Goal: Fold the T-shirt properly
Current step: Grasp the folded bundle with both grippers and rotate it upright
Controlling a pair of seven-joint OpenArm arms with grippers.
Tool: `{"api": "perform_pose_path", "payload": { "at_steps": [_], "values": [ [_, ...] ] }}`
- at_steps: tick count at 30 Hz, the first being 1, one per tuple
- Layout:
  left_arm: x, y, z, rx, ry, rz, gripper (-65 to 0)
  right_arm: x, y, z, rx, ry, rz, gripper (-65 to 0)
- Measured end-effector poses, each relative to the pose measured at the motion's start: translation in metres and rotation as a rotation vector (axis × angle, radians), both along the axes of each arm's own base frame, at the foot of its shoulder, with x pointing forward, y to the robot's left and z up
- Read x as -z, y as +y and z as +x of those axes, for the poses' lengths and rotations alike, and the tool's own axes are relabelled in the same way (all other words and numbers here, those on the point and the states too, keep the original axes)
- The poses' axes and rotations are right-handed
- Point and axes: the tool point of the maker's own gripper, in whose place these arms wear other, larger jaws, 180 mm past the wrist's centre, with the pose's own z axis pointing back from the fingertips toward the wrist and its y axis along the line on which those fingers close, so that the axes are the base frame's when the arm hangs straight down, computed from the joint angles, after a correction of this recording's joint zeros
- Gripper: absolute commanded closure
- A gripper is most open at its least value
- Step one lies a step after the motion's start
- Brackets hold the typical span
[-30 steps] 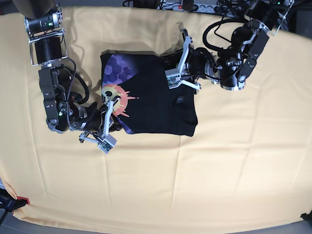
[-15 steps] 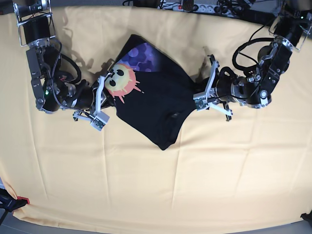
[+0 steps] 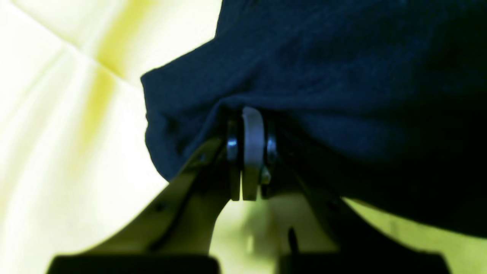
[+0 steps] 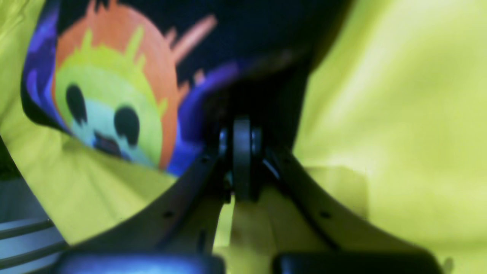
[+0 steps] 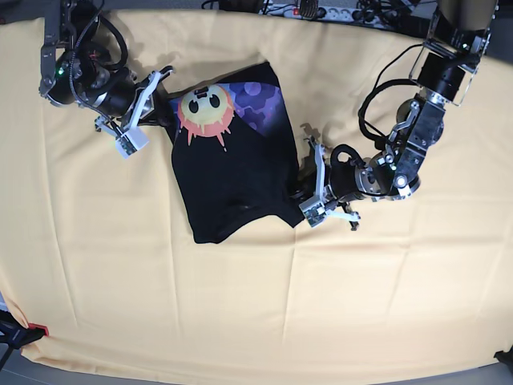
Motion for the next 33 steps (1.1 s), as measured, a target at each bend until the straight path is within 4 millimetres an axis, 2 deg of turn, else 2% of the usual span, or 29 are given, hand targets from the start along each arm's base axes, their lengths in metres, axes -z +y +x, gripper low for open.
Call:
{"api": "perform_pose_path", "payload": {
  "at_steps": [5,7,11,16,20,23,24,26,29,33],
  "values": [
    [-0.028,-0.003,0.024,-0.01,-0.04,-0.022,0.0,-0.015,0.007,-0.012,0.069,-0.022,0.03,0.0],
    [-0.031,0.001,0.029,-0.015,-0.044,0.004,0.0,-0.023,0.015,-0.016,0.067,-0.039,0.049,0.0],
    [-0.024,0.014,0.029,-0.022,-0.022,0.067,0.0,-0.037,0.018,-0.017,0.047,-0.094,0.009,0.0],
    [-0.03,0.037,0.023,-0.055,0.043,0.086,0.0,-0.08,0.012,-0.009,0.091,-0.228,-0.019,0.0],
    [-0.039,0.048,0.024,-0.079,0.059,0.051,0.0,-0.064,0.006,-0.027,0.08,-0.183,-0.068,0.0],
    [-0.046,0.063,0.027,-0.115,0.072,0.047,0.0,-0.084,-0.001,-0.001,0.144,-0.356,-0.08,0.0],
    [-0.047,0.069,0.027,-0.133,0.091,0.048,0.0,-0.084,-0.003,0.005,0.155,-0.374,-0.084,0.0],
    [-0.053,0.078,0.026,-0.173,0.137,0.019,0.0,-0.069,-0.009,0.013,0.173,-0.336,-0.082,0.0],
    [-0.066,0.075,0.024,-0.19,0.196,-0.07,0.0,-0.03,-0.014,0.02,0.147,-0.237,-0.079,0.0],
    [-0.077,0.086,0.024,-0.217,0.229,-0.108,0.0,-0.01,-0.009,0.03,0.134,-0.166,-0.006,0.0]
  ]
}}
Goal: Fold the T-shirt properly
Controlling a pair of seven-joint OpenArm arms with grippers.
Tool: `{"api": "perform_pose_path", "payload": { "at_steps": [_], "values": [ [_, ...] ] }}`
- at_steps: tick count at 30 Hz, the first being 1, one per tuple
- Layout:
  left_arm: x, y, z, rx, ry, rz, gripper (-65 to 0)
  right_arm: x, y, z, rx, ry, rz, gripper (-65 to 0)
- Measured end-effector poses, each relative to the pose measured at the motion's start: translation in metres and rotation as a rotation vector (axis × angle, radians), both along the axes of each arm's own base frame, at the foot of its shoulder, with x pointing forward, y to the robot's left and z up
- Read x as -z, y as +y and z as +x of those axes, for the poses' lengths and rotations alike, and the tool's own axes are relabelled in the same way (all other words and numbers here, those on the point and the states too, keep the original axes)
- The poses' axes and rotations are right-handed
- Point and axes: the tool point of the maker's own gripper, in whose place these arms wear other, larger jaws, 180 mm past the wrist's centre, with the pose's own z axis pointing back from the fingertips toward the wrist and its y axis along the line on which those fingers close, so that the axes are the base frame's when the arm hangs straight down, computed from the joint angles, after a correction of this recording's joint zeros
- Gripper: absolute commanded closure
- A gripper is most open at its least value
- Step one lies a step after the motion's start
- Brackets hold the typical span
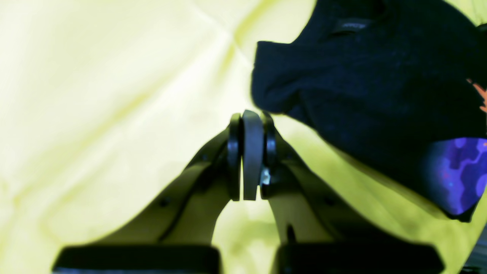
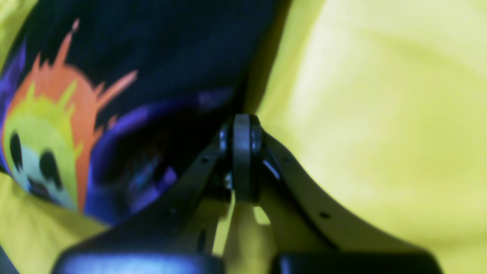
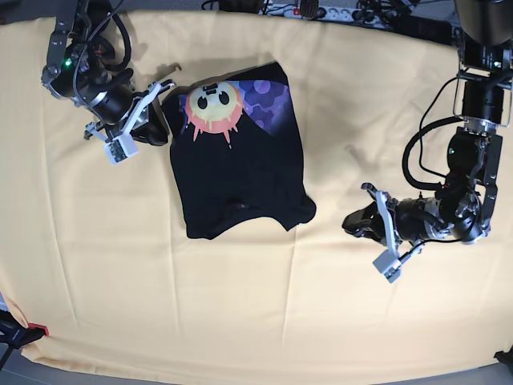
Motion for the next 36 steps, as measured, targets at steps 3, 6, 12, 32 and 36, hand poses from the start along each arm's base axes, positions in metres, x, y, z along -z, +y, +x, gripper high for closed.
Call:
{"api": "perform_pose_path", "payload": {
  "at_steps": [3,6,12,32,36],
  "values": [
    [-0.004,0.008,-0.003,-0.021,0.017,-0.024,0.0,0.005,0.011,-0.014,-0.025,0.047,0.072,0.0],
    [0.0,0.012,-0.006,-0.028,0.02,-0.025,0.0,0.015,0.017,-0.034,-0.036,0.107,0.1,0.0],
    [0.008,0.014,-0.013,-0.01,0.03,-0.009,0.0,0.021,0.038,-0.056,-0.003,0.152,0.198,0.0],
    [-0.02,-0.004,-0.056,0.156,0.198,-0.235,0.0,-0.116,0.027,-0.031,0.01,-0.218,0.337,0.0],
    [-0.019,0.01,-0.063,0.088,0.188,-0.268,0.0,-0.14,0.021,-0.05,-0.036,-0.219,0.461,0.0]
  ]
}}
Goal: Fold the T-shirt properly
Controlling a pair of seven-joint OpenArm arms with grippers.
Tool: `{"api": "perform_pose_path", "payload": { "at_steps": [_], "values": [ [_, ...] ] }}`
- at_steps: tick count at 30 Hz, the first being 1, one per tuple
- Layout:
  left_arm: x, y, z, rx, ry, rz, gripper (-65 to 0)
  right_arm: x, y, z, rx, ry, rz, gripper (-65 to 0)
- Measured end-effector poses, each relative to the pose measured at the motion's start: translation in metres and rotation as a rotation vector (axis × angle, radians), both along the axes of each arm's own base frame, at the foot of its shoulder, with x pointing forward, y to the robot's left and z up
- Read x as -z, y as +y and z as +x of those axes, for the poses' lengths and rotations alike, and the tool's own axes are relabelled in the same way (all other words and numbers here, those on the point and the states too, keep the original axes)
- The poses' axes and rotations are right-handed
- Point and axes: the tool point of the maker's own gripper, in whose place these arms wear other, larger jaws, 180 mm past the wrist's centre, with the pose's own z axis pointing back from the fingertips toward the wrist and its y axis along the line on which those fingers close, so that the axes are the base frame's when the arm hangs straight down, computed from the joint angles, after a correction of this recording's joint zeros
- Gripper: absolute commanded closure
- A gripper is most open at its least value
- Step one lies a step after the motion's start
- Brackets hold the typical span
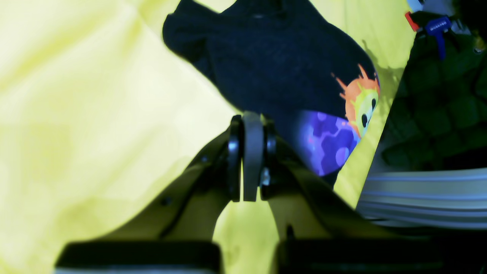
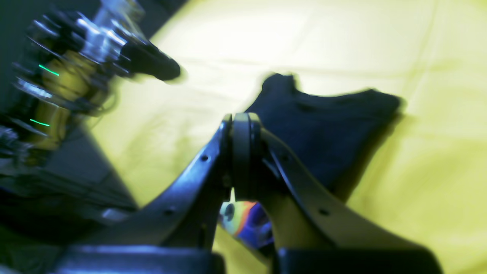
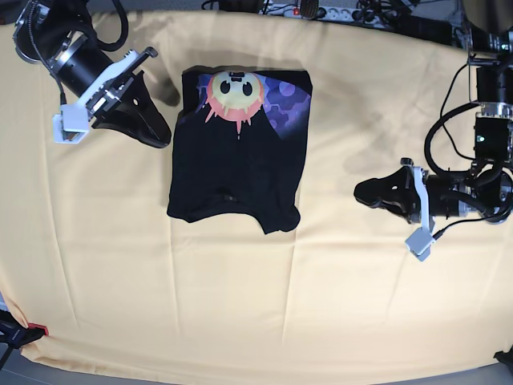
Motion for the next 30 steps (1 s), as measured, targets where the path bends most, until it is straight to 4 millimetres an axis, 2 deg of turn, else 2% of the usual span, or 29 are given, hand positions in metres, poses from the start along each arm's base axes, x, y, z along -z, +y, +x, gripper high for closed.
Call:
{"api": "perform_pose_path", "payload": {
  "at_steps": [1,4,8,10,14,18,23,28,30],
  "values": [
    [0.002,0.004,-0.005,-0.019,0.008,-0.002,0.0,0.004,-0.006,-0.006,0.001,0.023,-0.022,0.0],
    [0.004,0.013,-0.025,-0.052,0.007,0.003,0.0,0.036,-0.038,-0.027,0.075,0.177,-0.159,0.0],
    [-0.006,0.021,-0.057,-0.073,-0.049,0.036,0.0,0.041,-0.066,-0.052,0.164,0.248,-0.219,0.0],
    [-0.009,0.022,-0.08,-0.073,-0.065,0.066,0.0,0.045,-0.075,-0.069,0.195,0.302,-0.234,0.0],
    [-0.007,0.013,-0.143,-0.015,-0.034,0.142,0.0,0.06,-0.098,-0.11,0.247,0.463,-0.316,0.0],
    [-0.002,0.004,-0.208,0.041,0.082,0.189,0.0,0.066,-0.102,-0.143,0.238,0.579,-0.342,0.0],
    [0.009,0.0,-0.292,0.095,0.352,0.2,0.0,0.069,-0.101,-0.187,0.205,0.736,-0.362,0.0],
    [0.006,-0.006,-0.367,0.054,0.632,0.162,0.0,0.071,-0.101,-0.229,0.197,0.899,-0.342,0.0],
    [0.013,-0.005,-0.373,0.023,0.646,0.191,0.0,0.079,-0.098,-0.248,0.168,0.978,-0.298,0.0]
  ]
}}
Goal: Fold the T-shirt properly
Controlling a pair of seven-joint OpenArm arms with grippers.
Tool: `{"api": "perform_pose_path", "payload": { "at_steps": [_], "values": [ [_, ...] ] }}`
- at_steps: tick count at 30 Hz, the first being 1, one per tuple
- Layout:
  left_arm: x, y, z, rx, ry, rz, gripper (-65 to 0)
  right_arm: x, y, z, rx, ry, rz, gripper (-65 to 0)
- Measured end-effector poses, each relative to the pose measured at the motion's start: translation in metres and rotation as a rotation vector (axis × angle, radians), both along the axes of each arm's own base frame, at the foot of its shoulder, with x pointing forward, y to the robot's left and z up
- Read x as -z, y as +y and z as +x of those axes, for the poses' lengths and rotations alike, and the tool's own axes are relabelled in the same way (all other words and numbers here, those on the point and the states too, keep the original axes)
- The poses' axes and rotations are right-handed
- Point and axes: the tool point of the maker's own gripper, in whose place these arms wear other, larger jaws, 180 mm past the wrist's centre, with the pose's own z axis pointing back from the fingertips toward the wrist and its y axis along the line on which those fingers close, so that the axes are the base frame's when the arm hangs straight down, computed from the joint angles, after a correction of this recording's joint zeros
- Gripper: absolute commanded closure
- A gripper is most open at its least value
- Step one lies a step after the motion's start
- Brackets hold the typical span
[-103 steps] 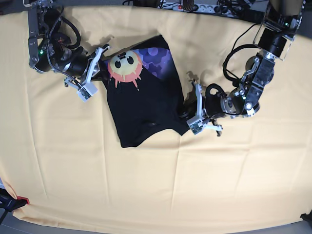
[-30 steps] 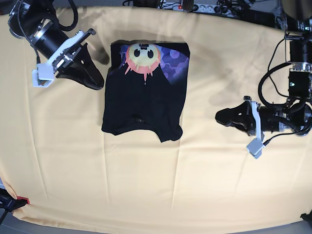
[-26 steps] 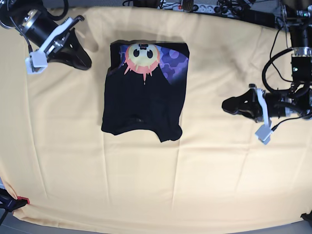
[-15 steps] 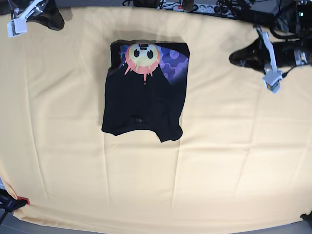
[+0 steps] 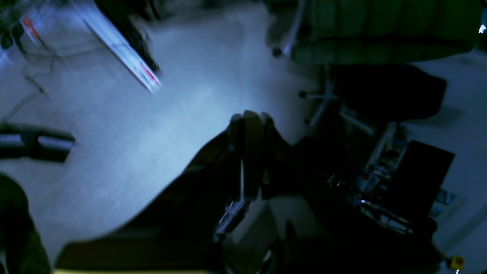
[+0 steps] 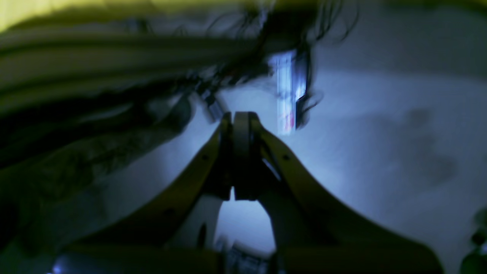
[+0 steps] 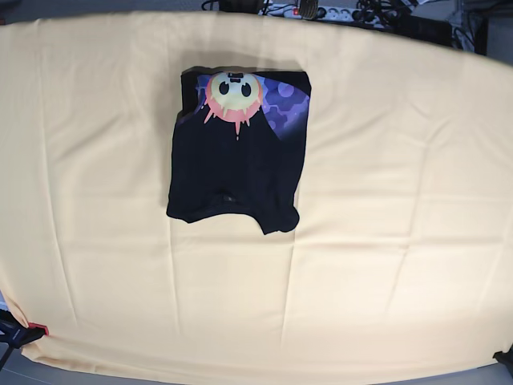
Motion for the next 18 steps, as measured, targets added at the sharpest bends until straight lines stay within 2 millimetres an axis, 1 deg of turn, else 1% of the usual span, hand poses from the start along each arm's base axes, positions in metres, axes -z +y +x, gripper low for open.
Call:
{"api": "perform_pose_path", "payload": {
  "at_steps": [1,2,3,5,6,7,9,10,11,13,15,17,18],
  "values": [
    [0.002,-0.002,0.004,-0.022,-0.019,-0.001,0.0,0.006,0.002,-0.006,-0.013,0.022,0.033,0.0],
    [0.005,-0.004,0.004,-0.038,-0.022,-0.007,0.0,0.014,0.004,-0.011,-0.011,0.047,0.076,0.0],
    [0.012,-0.001,-0.003,-0.035,0.003,0.009,0.0,0.022,0.008,-0.016,-0.006,0.073,0.118,0.0],
    [0.032,0.005,-0.018,-0.066,0.057,0.047,0.0,0.039,0.016,-0.03,0.017,0.135,0.215,0.0],
    [0.039,0.001,-0.023,-0.098,0.081,0.029,0.0,0.051,0.013,-0.042,0.014,0.19,0.219,0.0],
    [0.045,-0.004,-0.032,-0.12,0.117,0.013,0.0,0.063,0.01,-0.055,0.014,0.244,0.207,0.0],
    [0.064,-0.002,-0.062,-0.106,0.225,0.038,0.0,0.088,0.006,-0.07,0.002,0.315,0.199,0.0],
    [0.076,0.002,-0.073,-0.088,0.264,0.06,0.0,0.101,0.008,-0.073,0.0,0.331,0.201,0.0],
    [0.09,0.002,-0.077,-0.093,0.278,0.068,0.0,0.115,0.009,-0.07,0.001,0.33,0.204,0.0],
    [0.119,-0.006,-0.06,-0.183,0.232,0.042,0.0,0.144,0.004,-0.064,0.011,0.32,0.175,0.0],
    [0.156,-0.006,-0.046,-0.26,0.185,0.07,0.0,0.173,-0.003,-0.059,0.032,0.308,0.134,0.0],
    [0.195,-0.003,-0.043,-0.292,0.173,0.12,0.0,0.202,-0.01,-0.058,0.043,0.308,0.087,0.0],
    [0.214,-0.004,-0.044,-0.315,0.176,0.14,0.0,0.214,-0.011,-0.056,0.051,0.299,0.072,0.0]
  ]
}}
